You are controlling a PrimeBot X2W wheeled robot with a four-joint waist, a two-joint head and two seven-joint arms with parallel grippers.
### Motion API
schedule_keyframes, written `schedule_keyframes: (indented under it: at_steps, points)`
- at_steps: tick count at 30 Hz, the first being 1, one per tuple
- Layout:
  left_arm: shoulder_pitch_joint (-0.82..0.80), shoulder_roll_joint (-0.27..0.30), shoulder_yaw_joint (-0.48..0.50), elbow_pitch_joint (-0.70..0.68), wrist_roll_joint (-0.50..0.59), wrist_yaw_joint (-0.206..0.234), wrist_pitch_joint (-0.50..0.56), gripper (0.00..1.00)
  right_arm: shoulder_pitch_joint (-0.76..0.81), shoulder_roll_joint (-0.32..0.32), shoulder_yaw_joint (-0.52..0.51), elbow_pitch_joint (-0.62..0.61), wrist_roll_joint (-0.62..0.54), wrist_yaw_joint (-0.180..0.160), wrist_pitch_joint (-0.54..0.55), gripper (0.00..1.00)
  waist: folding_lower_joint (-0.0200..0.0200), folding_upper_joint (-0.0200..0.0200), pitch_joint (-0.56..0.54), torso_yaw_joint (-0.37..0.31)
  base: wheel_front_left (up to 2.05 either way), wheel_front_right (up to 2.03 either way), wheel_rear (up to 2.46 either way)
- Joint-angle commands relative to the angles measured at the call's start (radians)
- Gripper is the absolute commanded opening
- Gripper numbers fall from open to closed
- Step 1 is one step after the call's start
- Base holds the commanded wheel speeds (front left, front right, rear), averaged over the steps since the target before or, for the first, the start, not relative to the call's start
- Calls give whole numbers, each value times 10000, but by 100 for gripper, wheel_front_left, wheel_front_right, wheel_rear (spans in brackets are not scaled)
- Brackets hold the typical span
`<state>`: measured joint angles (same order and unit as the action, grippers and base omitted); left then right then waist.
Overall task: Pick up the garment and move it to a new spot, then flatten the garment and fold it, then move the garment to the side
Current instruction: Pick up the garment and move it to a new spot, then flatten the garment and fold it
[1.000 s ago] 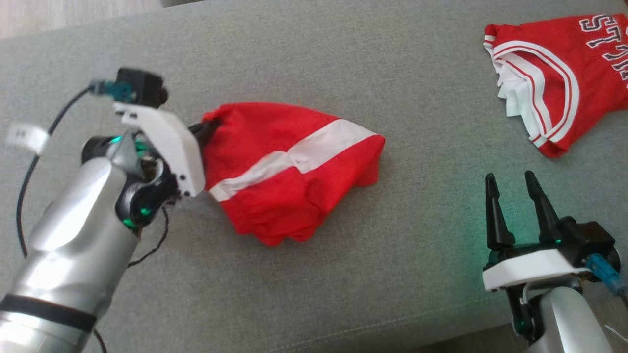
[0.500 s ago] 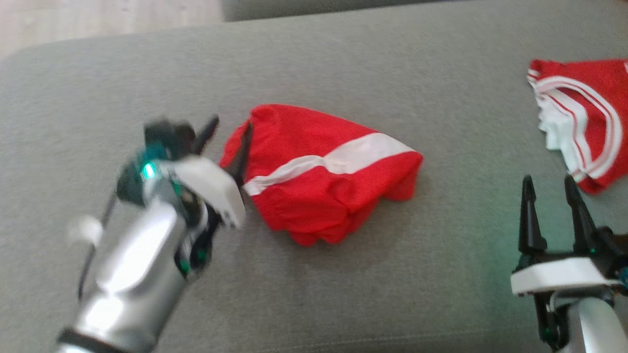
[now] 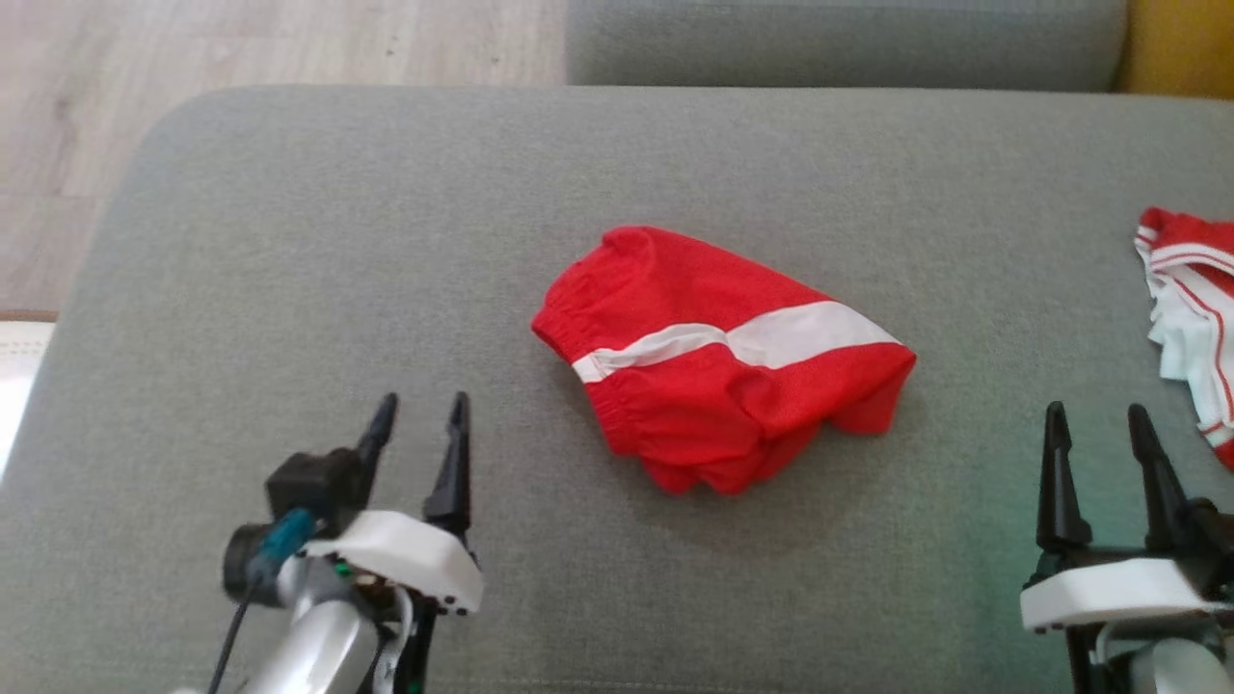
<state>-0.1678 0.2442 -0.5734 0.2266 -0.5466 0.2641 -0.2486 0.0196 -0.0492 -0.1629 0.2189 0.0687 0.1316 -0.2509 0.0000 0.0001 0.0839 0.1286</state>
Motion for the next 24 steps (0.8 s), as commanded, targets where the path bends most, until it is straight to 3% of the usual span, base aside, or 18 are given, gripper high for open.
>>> schedule_keyframes:
  at_steps: [1,9,24]
  points:
    - [-87,23,705,-572,341,-30,-126,100,-13,-77,251,-279,-62,-9,-108,100,0,-1,-127,121,0,0,0]
    - [1406,-470,2186,-795,1506,-1080,-130,100,342,-19,529,58,-32,-9,-108,100,0,-1,-646,-43,0,0,0]
    - [2304,-1317,3574,-650,2910,-2426,-131,100,413,-12,799,386,221,-9,-108,100,0,-1,-1066,-550,0,0,0]
